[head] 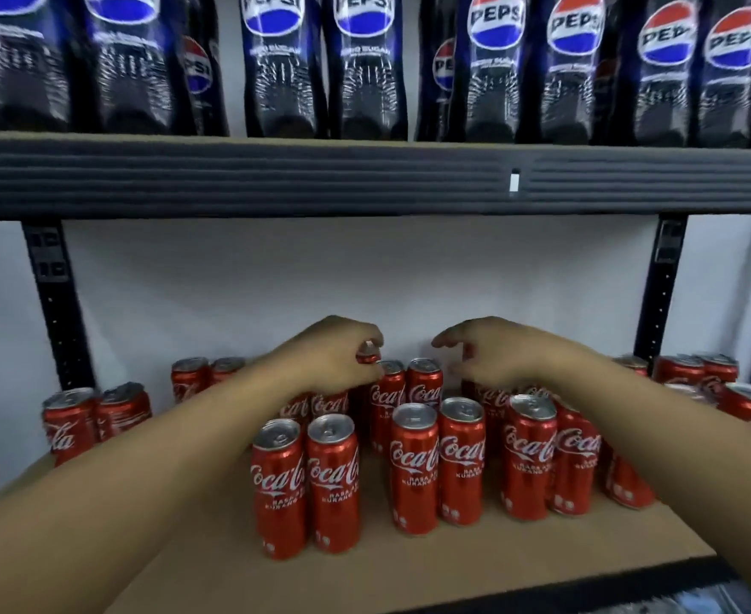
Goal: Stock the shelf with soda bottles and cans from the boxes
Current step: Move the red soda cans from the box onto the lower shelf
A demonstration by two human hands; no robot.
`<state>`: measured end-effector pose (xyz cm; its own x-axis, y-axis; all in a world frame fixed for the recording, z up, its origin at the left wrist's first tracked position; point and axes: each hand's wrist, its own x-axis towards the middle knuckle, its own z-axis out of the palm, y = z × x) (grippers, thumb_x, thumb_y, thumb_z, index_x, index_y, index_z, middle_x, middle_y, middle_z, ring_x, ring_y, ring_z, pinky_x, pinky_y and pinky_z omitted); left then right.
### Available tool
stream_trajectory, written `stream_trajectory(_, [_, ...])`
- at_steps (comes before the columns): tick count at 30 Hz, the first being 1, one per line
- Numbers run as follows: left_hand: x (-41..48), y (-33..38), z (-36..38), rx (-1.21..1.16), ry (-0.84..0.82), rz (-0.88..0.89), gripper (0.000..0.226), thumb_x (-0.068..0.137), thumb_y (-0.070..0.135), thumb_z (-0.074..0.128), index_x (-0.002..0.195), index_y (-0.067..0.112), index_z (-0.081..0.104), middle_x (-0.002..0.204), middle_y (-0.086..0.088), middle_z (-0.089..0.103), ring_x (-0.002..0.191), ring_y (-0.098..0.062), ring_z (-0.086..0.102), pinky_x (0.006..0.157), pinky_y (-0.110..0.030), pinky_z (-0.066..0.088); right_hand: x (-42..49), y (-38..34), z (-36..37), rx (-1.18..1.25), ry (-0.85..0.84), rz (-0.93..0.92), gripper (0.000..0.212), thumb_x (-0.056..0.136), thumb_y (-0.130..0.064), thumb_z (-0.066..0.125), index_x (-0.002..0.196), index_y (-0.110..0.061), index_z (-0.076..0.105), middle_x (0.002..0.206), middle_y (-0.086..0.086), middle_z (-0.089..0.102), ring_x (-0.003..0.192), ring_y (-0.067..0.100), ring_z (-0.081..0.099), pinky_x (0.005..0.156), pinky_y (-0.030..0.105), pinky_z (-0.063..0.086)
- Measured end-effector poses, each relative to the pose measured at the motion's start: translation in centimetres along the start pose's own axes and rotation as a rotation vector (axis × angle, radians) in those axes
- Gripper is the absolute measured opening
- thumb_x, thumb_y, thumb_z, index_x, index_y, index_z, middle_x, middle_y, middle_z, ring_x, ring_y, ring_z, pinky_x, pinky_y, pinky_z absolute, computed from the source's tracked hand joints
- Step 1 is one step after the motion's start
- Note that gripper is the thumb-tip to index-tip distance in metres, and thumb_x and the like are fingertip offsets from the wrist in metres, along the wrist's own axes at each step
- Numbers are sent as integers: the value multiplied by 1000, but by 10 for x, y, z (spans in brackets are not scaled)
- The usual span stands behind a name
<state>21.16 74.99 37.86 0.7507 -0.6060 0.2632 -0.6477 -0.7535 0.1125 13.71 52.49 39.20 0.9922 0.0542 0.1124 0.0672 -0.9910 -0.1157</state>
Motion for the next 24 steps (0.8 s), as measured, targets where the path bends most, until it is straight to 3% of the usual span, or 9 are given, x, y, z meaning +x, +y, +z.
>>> stream_trajectory(3, [32, 0, 12, -5, -121, -23, 59, 87, 47, 73, 139, 28, 53, 132, 1, 62, 112, -17, 59, 91, -33, 53, 30, 1, 4, -60, -76, 1, 62, 97, -43, 58, 154, -33, 37, 161, -8, 36, 145, 18, 36, 113, 36, 31])
stream_trajectory(8, [66, -1, 34, 62, -218, -52, 82, 78, 48, 81, 148, 24, 45, 140, -4, 56, 120, -23, 56, 94, -36, 51, 71, 2, 20, -36, -200, -9, 79, 92, -37, 68, 159, -27, 27, 162, -1, 34, 143, 22, 39, 107, 31, 38])
stream_trajectory(13, [80, -6, 46, 121, -265, -27, 54, 78, 50, 81, 120, 21, 62, 110, -1, 66, 95, -19, 62, 84, -42, 57, 86, 6, 25, -37, -228, -63, 52, 92, -27, 69, 141, -22, 53, 137, 5, 60, 117, 23, 58, 94, 35, 51])
stream_trajectory(15, [83, -10, 47, 67, -247, -16, 47, 78, 49, 81, 114, 25, 64, 102, 5, 64, 92, -18, 61, 83, -42, 57, 87, 12, 26, -27, -218, -81, 47, 92, -22, 68, 138, -21, 56, 135, 5, 60, 117, 24, 58, 91, 34, 50])
stream_trajectory(18, [84, -13, 48, -8, -251, 21, 49, 78, 52, 81, 119, 30, 64, 105, 8, 64, 95, -15, 60, 83, -38, 56, 85, 23, 24, 0, -219, -102, 52, 91, -23, 69, 141, -26, 55, 140, 0, 57, 123, 22, 54, 86, 28, 41])
stream_trajectory(21, [84, -11, 49, -68, -255, 94, 48, 81, 47, 81, 123, 30, 65, 106, 15, 63, 95, -8, 58, 75, -25, 47, 85, 31, 24, 18, -221, -116, 50, 90, -28, 71, 139, -29, 56, 137, -3, 58, 119, 20, 55, 85, 28, 41])
stream_trajectory(24, [85, -12, 50, -105, -255, 123, 44, 80, 45, 82, 119, 30, 67, 108, 15, 67, 95, -7, 62, 79, -27, 52, 85, 35, 24, 30, -224, -135, 52, 90, -33, 73, 138, -32, 56, 135, -5, 60, 119, 19, 55, 87, 30, 43])
